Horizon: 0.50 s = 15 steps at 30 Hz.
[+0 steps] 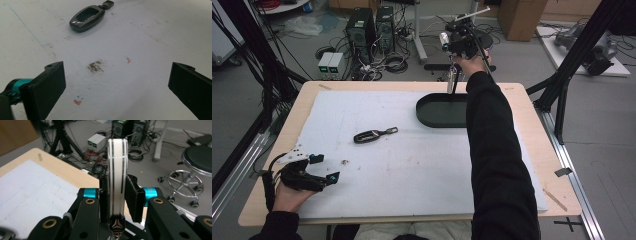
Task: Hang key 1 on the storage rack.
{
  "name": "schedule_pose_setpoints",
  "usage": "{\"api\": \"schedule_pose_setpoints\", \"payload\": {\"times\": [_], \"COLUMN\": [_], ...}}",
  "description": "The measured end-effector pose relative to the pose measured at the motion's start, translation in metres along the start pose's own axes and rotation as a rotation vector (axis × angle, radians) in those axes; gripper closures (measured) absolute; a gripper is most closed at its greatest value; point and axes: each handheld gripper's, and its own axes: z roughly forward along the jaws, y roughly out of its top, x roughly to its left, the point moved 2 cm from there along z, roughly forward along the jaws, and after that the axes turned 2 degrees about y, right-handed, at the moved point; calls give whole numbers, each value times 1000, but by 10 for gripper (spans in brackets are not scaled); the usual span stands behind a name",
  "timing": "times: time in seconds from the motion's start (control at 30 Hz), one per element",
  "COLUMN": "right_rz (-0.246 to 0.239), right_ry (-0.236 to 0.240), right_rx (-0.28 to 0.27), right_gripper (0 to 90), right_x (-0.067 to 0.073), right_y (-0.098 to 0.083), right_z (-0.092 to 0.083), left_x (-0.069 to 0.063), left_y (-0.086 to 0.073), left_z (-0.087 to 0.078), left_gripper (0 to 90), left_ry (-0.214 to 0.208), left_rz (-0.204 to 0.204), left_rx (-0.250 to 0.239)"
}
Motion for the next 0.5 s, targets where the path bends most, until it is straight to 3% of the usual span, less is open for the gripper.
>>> {"api": "schedule_pose_setpoints", "payload": {"times": [0.13, 0.37, 0.4, 0.5], "right_rz": [91, 113, 124, 139], "right_ry": [9, 5, 9, 25], "right_rx": [-32, -23, -23, -45], "right_gripper": [751, 742, 722, 492], "right_x": [-7, -7, -8, -10], "right_y": [-2, -10, -12, -15], "right_z": [5, 13, 13, 11], "left_x": [0, 0, 0, 0], "left_y": [0, -1, -1, 0], "left_z": [1, 0, 0, 1], "left_gripper": [17, 17, 17, 17], "left_ry": [-3, -1, -2, -2], "left_rz": [2, 0, 0, 2], "left_rx": [6, 8, 8, 7]}}
